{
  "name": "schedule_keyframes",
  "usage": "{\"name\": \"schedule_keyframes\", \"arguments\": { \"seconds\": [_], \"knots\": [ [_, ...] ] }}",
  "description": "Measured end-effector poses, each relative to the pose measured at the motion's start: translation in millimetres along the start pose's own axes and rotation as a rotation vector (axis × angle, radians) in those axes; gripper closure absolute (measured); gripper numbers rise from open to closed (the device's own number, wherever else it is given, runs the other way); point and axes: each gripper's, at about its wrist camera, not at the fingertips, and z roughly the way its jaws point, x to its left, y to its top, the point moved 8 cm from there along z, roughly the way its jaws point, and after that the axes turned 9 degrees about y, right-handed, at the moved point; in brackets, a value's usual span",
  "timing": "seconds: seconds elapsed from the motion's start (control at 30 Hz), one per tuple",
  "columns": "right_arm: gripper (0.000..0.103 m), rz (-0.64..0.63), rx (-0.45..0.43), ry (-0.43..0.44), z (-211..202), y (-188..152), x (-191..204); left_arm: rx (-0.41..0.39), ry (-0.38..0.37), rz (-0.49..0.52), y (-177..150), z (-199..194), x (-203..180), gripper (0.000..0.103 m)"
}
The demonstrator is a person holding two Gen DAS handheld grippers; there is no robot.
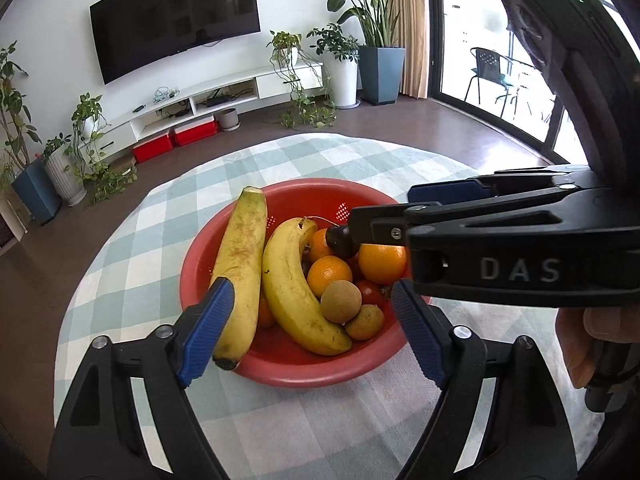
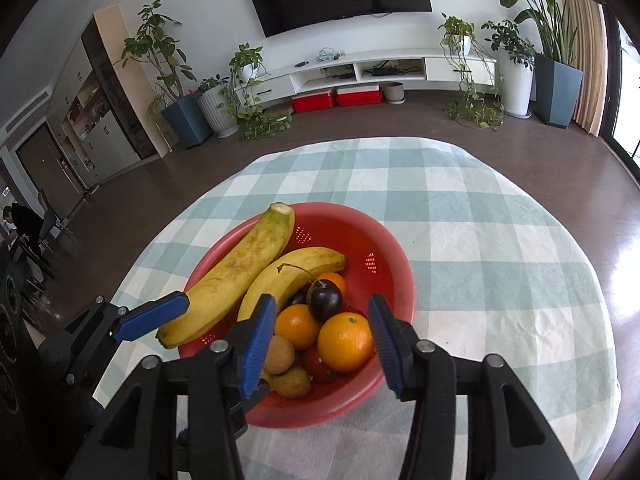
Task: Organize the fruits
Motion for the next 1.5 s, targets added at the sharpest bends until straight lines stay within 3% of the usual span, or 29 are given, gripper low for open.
{"name": "schedule_keyframes", "arguments": {
  "seconds": [0.07, 0.2, 0.3, 0.43, 0.57, 0.63, 0.7, 0.8, 0.9, 1.0, 1.13, 1.27, 1.43, 1.5],
  "knots": [
    [0.036, -0.028, -0.055, -0.007, -21, -3, 6, -0.049, 0.006, -0.036, 0, -20, 6, 0.000],
    [0.014, -0.062, -0.171, -0.045, -66, -13, 16, -0.140, 0.023, -0.088, -8, -63, 13, 0.000],
    [0.011, -0.101, -0.250, -0.079, -98, -19, 26, -0.215, 0.068, -0.100, -15, -103, 16, 0.000],
    [0.001, -0.186, -0.436, -0.152, -156, -22, 50, -0.314, 0.052, -0.141, -21, -162, 21, 0.000],
    [0.000, -0.283, -0.711, -0.249, -231, -26, 81, -0.424, 0.087, -0.137, -23, -225, 22, 0.000],
    [0.000, -0.312, -0.822, -0.291, -263, -28, 94, -0.493, 0.152, -0.135, -25, -257, 24, 0.000],
    [0.000, -0.327, -0.880, -0.303, -288, -29, 106, -0.538, 0.195, -0.156, -27, -285, 24, 0.000],
    [0.000, -0.337, -0.926, -0.327, -316, -30, 120, -0.507, 0.205, -0.179, -29, -305, 21, 0.000],
    [0.000, -0.328, -0.964, -0.349, -338, -34, 130, -0.492, 0.261, -0.162, -31, -316, 15, 0.000],
    [0.000, -0.342, -0.976, -0.333, -350, -40, 139, -0.451, 0.232, -0.163, -38, -317, 8, 0.000],
    [0.000, -0.314, -0.899, -0.330, -337, -49, 131, -0.382, 0.214, -0.185, -55, -307, 2, 0.000],
    [0.000, -0.237, -0.759, -0.333, -307, -65, 109, -0.269, 0.214, -0.248, -79, -286, 7, 0.000],
    [0.000, -0.199, -0.584, -0.379, -256, -96, 85, -0.129, 0.299, -0.257, -106, -247, 14, 0.000],
    [0.000, -0.185, -0.527, -0.387, -240, -109, 77, -0.077, 0.297, -0.266, -116, -234, 14, 0.000]
  ]
}}
